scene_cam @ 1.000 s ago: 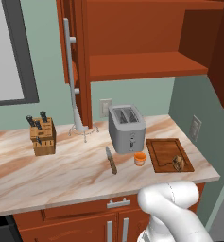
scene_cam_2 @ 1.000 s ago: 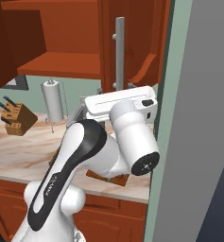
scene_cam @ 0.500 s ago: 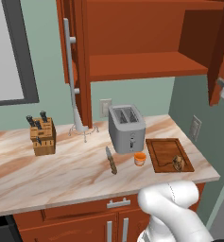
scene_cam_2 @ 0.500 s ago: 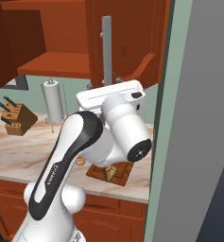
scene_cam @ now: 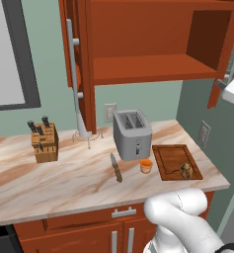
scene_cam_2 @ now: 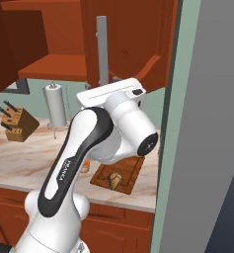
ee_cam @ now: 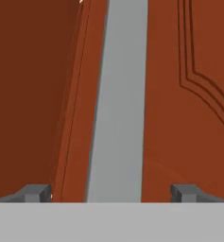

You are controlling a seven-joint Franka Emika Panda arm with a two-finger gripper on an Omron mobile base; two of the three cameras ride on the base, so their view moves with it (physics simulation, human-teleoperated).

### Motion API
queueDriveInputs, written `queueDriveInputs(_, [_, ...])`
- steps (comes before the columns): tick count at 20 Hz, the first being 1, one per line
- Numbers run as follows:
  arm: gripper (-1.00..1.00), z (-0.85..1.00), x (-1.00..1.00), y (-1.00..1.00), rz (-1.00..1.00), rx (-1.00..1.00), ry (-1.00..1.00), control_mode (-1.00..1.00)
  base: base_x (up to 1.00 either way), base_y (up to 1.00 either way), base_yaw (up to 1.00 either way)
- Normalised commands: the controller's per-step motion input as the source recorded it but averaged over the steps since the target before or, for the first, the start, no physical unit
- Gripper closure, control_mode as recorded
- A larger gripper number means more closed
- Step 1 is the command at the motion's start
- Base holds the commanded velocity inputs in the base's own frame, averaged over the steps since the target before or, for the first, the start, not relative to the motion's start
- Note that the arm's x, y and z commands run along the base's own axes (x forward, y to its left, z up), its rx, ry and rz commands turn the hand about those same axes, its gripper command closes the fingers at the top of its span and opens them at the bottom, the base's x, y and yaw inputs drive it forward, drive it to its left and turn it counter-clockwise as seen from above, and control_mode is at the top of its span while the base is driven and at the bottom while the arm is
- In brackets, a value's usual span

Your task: Pick the bread, place it on the cutting board, pick the jam, place it on the counter, and close the cabinet.

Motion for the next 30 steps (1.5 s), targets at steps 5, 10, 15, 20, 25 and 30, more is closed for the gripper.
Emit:
queueDriveInputs(5, [-1.00, 0.00, 0.44, 0.23, 0.04, 0.00, 0.00, -1.00, 0.00, 0.00, 0.00])
queueDriveInputs(10, [-1.00, 0.00, 0.44, 0.25, 0.00, 0.00, 0.00, -1.00, 0.00, 0.00, 0.00])
queueDriveInputs(15, [-1.00, 0.00, 0.42, 0.20, 0.00, 0.00, 0.00, -1.00, 0.00, 0.00, 0.00])
queueDriveInputs(20, [-1.00, 0.00, 0.38, 0.23, 0.00, 0.00, 0.00, -1.00, 0.00, 0.00, 0.00])
queueDriveInputs(25, [-1.00, 0.00, 0.25, 0.44, -0.01, 0.00, 0.00, -1.00, 0.00, 0.00, 0.00])
queueDriveInputs(30, [-1.00, 0.00, 0.24, 0.41, -0.02, 0.00, 0.00, -1.00, 0.00, 0.00, 0.00])
